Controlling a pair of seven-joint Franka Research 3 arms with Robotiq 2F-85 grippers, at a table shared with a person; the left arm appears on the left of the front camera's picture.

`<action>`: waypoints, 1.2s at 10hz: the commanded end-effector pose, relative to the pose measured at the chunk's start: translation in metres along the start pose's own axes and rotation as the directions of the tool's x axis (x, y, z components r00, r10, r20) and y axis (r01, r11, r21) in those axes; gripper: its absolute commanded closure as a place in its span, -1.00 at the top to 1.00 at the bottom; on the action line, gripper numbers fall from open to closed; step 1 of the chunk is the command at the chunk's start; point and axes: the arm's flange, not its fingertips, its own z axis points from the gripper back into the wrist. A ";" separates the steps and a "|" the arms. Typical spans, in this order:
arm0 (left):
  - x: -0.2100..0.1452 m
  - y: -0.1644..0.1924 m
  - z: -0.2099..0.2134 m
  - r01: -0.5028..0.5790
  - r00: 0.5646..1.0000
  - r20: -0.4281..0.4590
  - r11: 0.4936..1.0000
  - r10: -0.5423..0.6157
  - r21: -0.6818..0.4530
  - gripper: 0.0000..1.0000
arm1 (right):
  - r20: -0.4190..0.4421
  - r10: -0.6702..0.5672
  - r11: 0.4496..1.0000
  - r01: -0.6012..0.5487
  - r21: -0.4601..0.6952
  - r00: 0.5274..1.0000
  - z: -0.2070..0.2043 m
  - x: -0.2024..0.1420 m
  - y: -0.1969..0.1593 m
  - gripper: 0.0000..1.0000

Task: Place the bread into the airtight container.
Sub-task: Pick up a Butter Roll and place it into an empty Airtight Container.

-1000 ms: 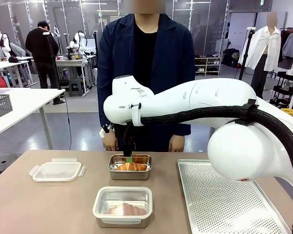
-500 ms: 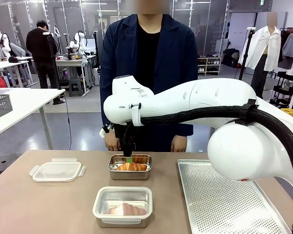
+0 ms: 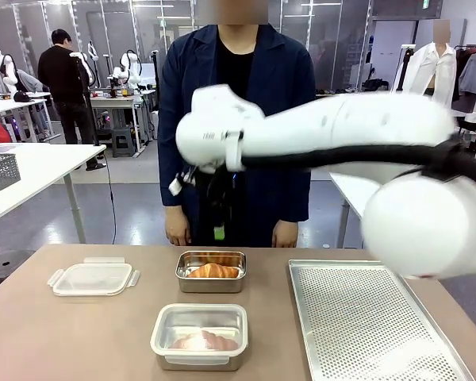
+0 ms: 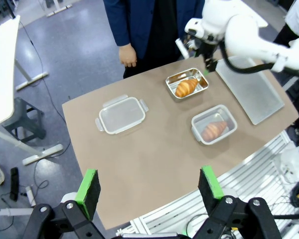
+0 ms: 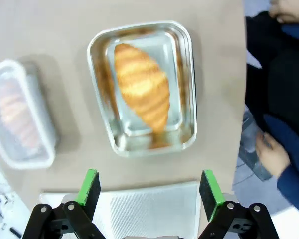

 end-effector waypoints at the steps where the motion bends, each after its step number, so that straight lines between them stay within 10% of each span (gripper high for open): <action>1: 0.001 -0.001 0.000 0.007 1.000 0.003 1.000 -0.007 -0.007 1.00 | -0.003 -0.105 0.994 0.105 0.031 0.995 0.050 -0.055 0.024 1.00; 9: 0.001 -0.001 0.000 0.007 1.000 0.003 1.000 -0.007 -0.007 1.00 | 0.413 -0.553 0.795 0.606 0.004 0.723 0.216 -0.356 0.146 1.00; 12: 0.001 -0.001 0.000 0.007 1.000 0.003 1.000 -0.007 -0.007 1.00 | 0.377 -0.674 0.722 0.674 0.154 0.636 0.244 -0.453 0.185 1.00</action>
